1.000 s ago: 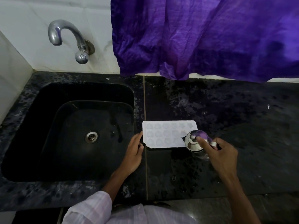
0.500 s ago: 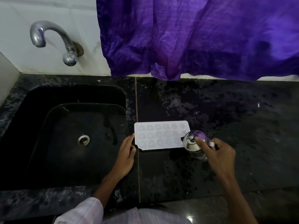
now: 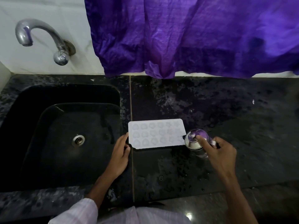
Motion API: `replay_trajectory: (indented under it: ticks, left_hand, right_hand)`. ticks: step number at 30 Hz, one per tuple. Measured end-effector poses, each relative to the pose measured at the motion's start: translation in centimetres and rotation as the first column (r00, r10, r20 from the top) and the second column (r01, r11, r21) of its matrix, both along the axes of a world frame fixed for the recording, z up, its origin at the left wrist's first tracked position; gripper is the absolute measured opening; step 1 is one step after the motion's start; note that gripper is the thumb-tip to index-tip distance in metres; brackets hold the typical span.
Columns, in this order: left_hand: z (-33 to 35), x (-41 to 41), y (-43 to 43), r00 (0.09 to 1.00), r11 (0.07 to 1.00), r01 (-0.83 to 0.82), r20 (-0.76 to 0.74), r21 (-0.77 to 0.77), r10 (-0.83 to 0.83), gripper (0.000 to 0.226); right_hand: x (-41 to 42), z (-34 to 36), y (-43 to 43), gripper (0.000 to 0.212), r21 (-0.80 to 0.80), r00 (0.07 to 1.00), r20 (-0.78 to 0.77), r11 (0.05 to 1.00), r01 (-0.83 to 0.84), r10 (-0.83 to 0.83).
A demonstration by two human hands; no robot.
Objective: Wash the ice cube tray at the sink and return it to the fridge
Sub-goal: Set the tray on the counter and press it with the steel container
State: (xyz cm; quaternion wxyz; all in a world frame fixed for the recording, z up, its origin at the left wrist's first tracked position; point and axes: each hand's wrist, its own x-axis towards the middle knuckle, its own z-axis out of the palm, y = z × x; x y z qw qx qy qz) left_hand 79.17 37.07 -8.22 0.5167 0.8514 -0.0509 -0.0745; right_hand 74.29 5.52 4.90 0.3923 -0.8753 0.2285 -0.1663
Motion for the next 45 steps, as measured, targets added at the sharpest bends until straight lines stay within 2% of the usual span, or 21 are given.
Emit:
replay_trajectory:
  ticks: [20, 35, 41, 45]
  left_hand:
    - [-0.7, -0.1, -0.3, 0.999, 0.998, -0.05, 0.016, 0.035, 0.049, 0.05]
    - [0.0, -0.1, -0.8, 0.998, 0.998, -0.068, 0.015, 0.015, 0.068, 0.049]
    - [0.2, -0.1, -0.9, 0.998, 0.998, -0.063, 0.016, 0.02, 0.063, 0.049]
    - [0.1, -0.2, -0.9, 0.996, 0.996, -0.084, -0.006, 0.021, 0.084, 0.049]
  right_hand:
    - [0.8, 0.4, -2.5, 0.062, 0.007, 0.999, -0.013, 0.999, 0.031, -0.031]
    - [3.1, 0.3, -2.9, 0.062, -0.013, 1.0, 0.002, 1.0, -0.019, 0.019]
    - [3.5, 0.3, -1.8, 0.064, 0.008, 0.998, 0.011, 0.998, -0.061, 0.061]
    - [3.4, 0.7, -0.3, 0.057, 0.089, 0.994, 0.03, 0.99, -0.108, 0.106]
